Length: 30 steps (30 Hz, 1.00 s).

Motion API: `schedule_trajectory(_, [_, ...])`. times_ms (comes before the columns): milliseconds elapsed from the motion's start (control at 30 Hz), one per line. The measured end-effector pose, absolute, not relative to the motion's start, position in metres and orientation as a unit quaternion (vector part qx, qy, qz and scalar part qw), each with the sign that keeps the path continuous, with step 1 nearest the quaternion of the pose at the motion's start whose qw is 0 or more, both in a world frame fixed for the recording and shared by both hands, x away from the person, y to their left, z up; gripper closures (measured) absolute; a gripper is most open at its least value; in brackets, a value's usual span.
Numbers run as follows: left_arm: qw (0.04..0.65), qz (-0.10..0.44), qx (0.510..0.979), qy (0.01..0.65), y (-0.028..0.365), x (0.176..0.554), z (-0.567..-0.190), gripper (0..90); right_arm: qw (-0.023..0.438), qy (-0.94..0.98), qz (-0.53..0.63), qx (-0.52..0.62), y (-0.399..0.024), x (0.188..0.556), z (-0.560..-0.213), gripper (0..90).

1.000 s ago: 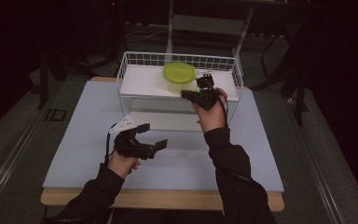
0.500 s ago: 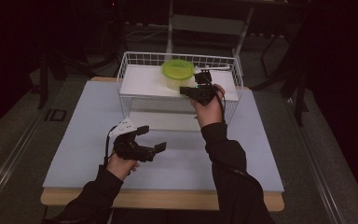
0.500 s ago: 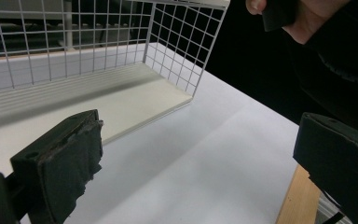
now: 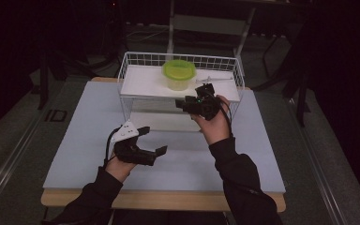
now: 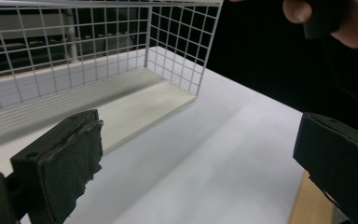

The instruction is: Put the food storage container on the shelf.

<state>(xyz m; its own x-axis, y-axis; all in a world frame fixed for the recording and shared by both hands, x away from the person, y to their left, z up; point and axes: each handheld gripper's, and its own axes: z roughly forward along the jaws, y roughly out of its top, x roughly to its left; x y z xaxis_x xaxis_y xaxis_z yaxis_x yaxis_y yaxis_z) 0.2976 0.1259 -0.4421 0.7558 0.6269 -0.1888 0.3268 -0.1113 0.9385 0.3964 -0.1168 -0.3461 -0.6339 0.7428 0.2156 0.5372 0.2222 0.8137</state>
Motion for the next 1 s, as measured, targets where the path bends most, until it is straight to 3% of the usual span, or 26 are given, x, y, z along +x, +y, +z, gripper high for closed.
schedule_trajectory(67, [0.583, 0.125, 0.735, 0.323, 0.126, 0.297, -0.442, 2.2, 0.112, 0.776, 0.469, 0.407, -0.118, 0.393, -0.347, 46.4])
schedule_trajectory(233, [0.584, 0.123, 0.738, 0.314, 0.129, 0.291, -0.438, 2.2, 0.122, 0.785, 0.478, 0.374, -0.126, 0.375, -0.354, 29.2])
schedule_trajectory(433, [0.588, 0.117, 0.737, 0.313, 0.134, 0.286, -0.437, 2.2, 0.116, 0.791, 0.49, 0.348, -0.136, 0.355, -0.364, 20.3])
schedule_trajectory(1000, [0.571, 0.126, 0.76, 0.283, 0.139, 0.275, -0.447, 2.2, 0.115, 0.8, 0.476, 0.346, -0.171, 0.326, -0.418, 18.7])
